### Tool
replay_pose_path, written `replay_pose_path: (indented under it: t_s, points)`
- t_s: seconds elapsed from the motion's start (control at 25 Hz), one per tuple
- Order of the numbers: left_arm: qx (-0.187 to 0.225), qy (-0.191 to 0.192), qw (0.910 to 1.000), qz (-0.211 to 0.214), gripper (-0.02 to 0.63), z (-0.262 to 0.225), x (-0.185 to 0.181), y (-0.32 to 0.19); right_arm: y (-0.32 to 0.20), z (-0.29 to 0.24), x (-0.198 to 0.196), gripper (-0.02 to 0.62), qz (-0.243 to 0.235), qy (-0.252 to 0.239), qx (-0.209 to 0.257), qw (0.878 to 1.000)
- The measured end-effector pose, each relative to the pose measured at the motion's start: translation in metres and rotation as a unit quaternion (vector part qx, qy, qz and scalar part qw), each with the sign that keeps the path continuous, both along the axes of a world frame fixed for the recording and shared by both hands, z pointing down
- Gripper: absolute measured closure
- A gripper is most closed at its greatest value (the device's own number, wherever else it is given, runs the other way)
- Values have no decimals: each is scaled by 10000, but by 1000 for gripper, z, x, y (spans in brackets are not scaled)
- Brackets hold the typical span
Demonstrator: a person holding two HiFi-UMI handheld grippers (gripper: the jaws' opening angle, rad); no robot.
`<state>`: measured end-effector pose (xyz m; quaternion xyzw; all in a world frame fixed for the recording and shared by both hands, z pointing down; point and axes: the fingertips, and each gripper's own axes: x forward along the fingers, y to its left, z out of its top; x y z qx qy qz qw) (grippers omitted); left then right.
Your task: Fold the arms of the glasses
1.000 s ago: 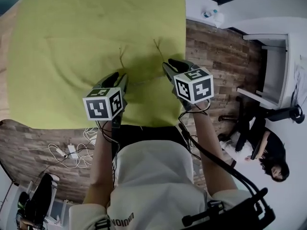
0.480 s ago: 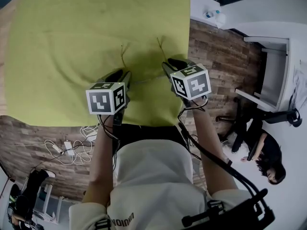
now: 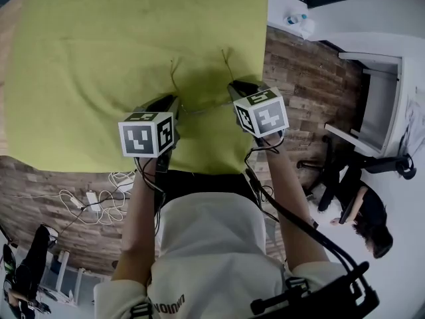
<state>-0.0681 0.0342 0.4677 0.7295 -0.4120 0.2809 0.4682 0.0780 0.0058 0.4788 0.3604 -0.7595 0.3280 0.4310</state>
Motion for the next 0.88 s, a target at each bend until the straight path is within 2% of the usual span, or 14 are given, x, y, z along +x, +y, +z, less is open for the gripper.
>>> replay_pose_path:
  t_s: [0.12, 0.28, 0.52, 0.72, 0.88]
  points:
    - [-20, -46, 9999, 108, 552, 0, 4, 3, -1, -1, 1, 545, 4, 23, 22, 10000]
    - [-67, 73, 9998, 146, 554, -1, 8, 6, -1, -2, -1, 546, 50, -35, 21, 10000]
    - [-253, 592, 9979, -50, 551, -11, 15, 4, -1, -3, -2, 548, 64, -72, 37, 9999]
    - [-377, 360, 9986, 52, 551, -4, 18, 5, -1, -3, -4, 548, 41, -57, 47, 10000]
    - [-458, 213, 9987, -88, 552, 1, 18, 7, 0, -4, -6, 549, -16, -58, 76, 10000]
